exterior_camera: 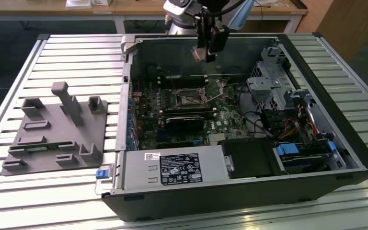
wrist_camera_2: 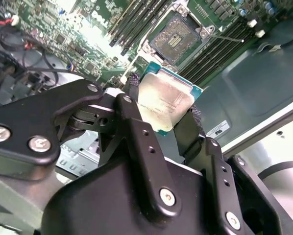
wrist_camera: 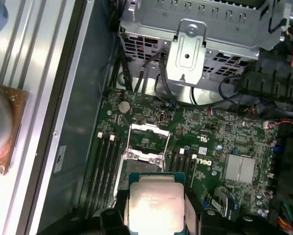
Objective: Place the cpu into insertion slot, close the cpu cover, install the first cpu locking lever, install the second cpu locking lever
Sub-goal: 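Place the cpu into insertion slot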
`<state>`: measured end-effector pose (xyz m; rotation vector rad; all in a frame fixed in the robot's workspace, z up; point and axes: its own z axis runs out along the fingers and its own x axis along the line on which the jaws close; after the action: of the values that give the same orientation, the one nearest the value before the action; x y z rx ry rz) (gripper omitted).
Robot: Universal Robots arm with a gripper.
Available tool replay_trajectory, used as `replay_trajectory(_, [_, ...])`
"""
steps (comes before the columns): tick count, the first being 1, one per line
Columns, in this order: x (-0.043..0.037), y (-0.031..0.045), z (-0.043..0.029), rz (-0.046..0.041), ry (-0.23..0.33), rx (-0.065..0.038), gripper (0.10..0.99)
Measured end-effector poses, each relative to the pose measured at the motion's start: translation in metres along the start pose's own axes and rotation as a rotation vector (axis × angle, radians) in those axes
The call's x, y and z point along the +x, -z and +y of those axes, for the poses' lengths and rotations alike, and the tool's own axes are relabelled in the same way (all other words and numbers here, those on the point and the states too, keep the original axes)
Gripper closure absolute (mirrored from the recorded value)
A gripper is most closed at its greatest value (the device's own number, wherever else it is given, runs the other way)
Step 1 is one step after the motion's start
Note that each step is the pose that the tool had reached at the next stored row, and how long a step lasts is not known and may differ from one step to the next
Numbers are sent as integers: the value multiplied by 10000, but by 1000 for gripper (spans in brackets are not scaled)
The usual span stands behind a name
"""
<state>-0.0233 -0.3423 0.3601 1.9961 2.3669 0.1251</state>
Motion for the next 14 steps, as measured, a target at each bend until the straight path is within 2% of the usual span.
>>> replay_trajectory(7, [8,-69,-13,-28,-204,3,549])
replay_trajectory(11, [8,-102,-17,-23,-215,61,549])
replay_trajectory(14, [8,-133,-22,-56,-484,60,549])
